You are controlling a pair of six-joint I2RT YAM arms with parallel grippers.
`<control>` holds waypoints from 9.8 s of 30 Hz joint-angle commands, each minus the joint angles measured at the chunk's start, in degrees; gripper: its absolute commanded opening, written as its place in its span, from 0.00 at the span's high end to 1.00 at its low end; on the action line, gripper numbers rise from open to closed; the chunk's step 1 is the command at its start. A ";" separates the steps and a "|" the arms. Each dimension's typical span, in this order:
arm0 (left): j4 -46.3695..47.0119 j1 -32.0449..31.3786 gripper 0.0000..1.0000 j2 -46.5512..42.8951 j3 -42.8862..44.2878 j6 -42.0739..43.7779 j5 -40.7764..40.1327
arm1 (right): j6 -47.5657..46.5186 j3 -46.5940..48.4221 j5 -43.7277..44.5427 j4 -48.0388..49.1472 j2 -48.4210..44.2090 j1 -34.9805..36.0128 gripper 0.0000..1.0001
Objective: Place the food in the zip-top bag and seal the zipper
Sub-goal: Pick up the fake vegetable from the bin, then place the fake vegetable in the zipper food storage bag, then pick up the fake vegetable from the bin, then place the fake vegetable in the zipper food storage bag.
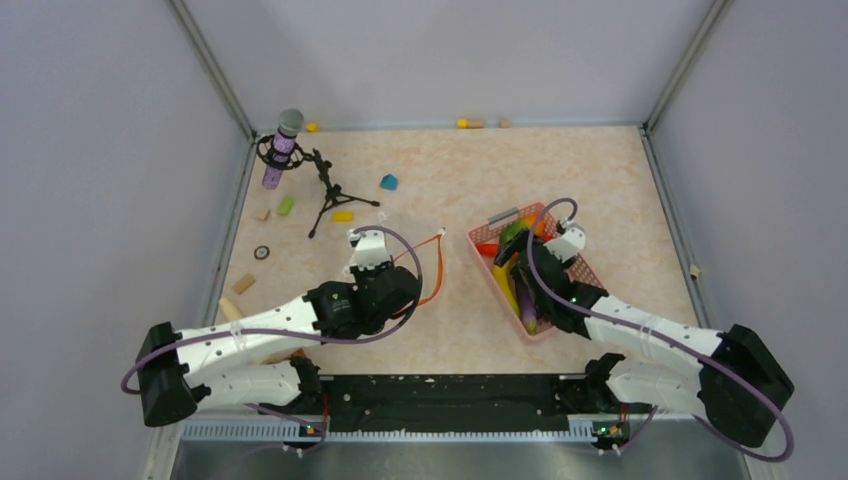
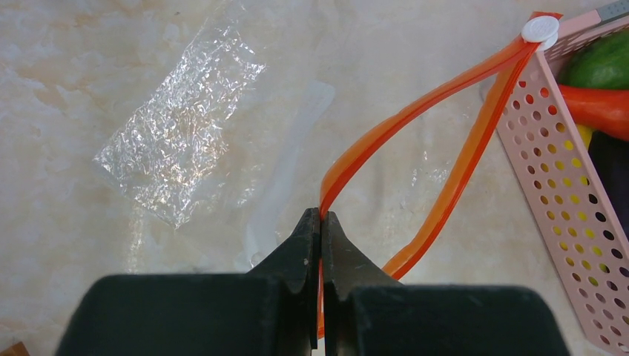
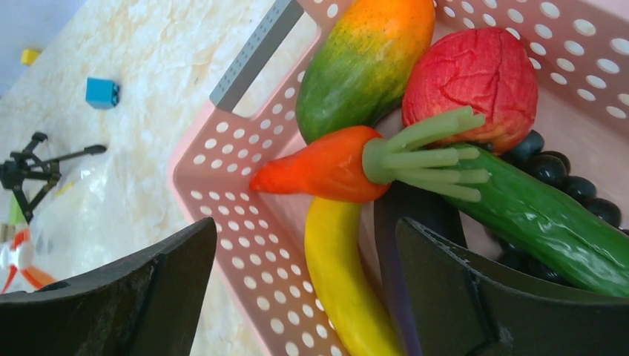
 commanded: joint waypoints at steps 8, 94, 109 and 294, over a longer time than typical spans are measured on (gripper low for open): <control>3.21 0.03 1.00 -0.22 1.42 2.21 1.68 | 5.42 0.78 -2.55 14.13 12.75 -6.37 0.17; 17.31 0.14 1.00 -17.48 -6.15 11.42 22.06 | -39.27 10.17 -6.54 40.18 18.94 24.45 0.42; 7.22 0.14 1.00 -18.44 -4.43 3.21 7.23 | -32.97 6.63 -9.68 36.16 12.36 24.46 0.01; 21.09 0.10 1.00 -6.10 -2.54 19.48 42.50 | 15.27 15.14 -41.37 36.47 30.95 0.85 0.60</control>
